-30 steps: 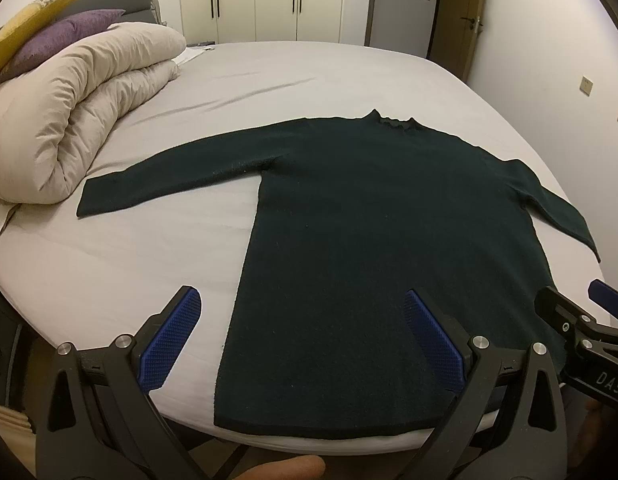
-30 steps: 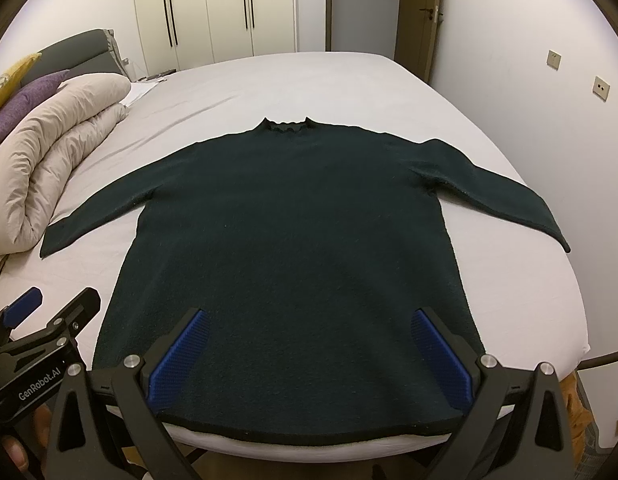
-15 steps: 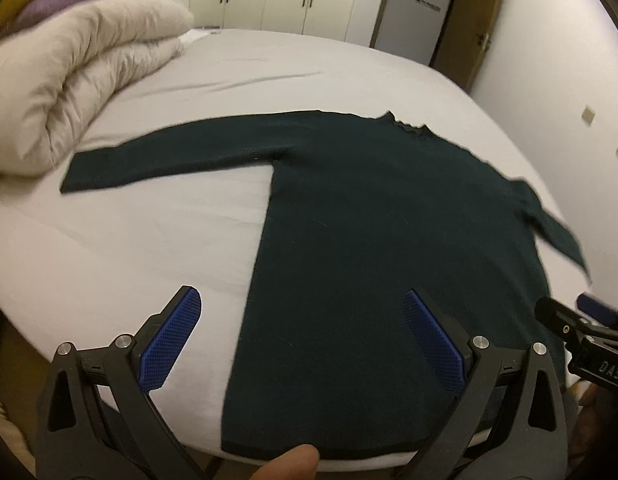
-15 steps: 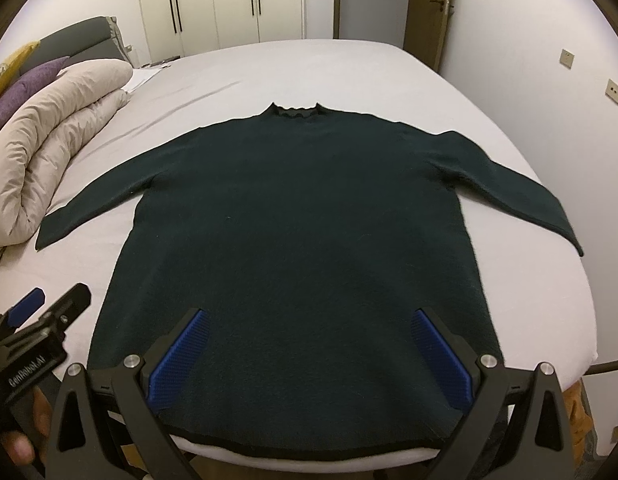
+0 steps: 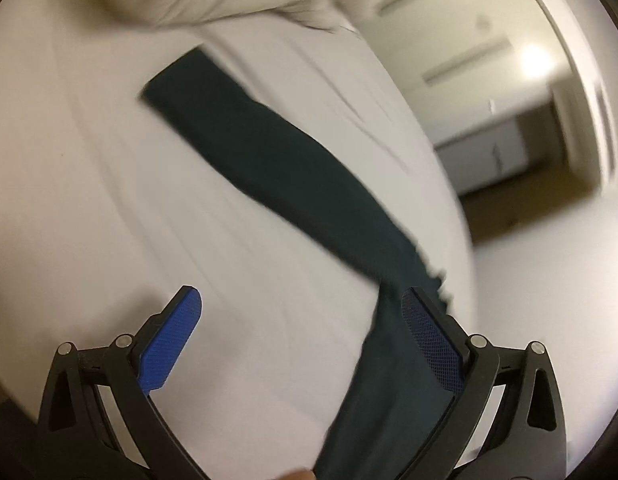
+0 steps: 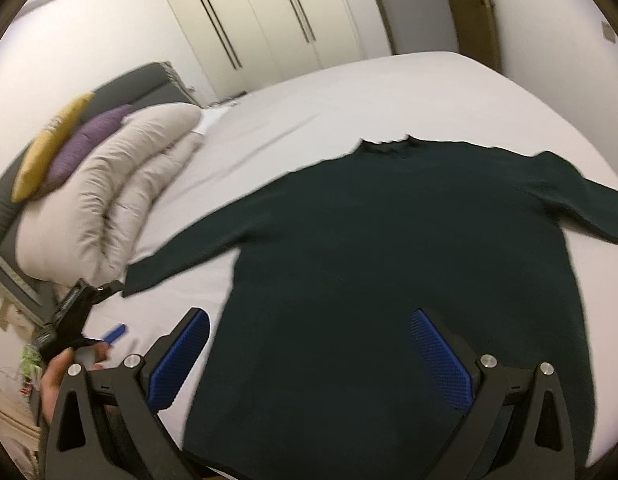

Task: Fold small clothes

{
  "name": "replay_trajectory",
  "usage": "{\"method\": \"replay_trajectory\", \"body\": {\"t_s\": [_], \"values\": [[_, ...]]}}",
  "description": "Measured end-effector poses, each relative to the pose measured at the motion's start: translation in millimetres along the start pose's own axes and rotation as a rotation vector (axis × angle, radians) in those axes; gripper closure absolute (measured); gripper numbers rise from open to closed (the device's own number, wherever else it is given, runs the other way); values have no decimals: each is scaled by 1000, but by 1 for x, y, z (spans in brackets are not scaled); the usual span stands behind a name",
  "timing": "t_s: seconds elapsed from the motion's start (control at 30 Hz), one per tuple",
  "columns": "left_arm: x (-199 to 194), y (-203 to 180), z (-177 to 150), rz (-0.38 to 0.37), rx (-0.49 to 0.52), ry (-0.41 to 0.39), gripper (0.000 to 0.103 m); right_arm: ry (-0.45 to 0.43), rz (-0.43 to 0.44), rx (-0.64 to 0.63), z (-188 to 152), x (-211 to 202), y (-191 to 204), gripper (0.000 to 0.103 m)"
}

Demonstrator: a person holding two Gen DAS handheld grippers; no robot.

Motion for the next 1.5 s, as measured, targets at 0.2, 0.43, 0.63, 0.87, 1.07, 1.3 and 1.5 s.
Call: {"method": "replay_trajectory", "body": {"t_s": [0.2, 0.43, 0.63, 0.87, 1.07, 1.3, 1.5], "values": [[32, 33, 60, -136, -269, 12, 6, 40, 79, 40, 5, 28, 10, 4], [57, 44, 111, -169, -334, -35, 9, 89, 93, 59, 1, 51, 10, 11], [83, 59, 145, -206, -422, -43, 39, 102, 111, 65, -4, 60, 11, 19], [91, 74, 157, -199, -481, -51, 85, 88, 112, 78, -3, 62, 5, 25], [107, 1, 153, -43, -137, -58, 97, 97, 120, 109, -4, 68, -10, 34], [162, -182, 23, 127, 774, -45, 99, 64, 98, 206, 8, 68, -63, 37], [202, -179, -123, 321, 1488, -142, 99, 89, 133, 291, 24, 86, -108, 37]]}}
Point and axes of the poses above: each gripper's, at about its wrist camera, not at the fingertips, and x roughly the way its jaws point, y to its left, z to its top, the point moved 9 cm from there along x, roughly the way its jaws point, and after that the axes turned 5 degrees about -x, right-handed, at the moved point
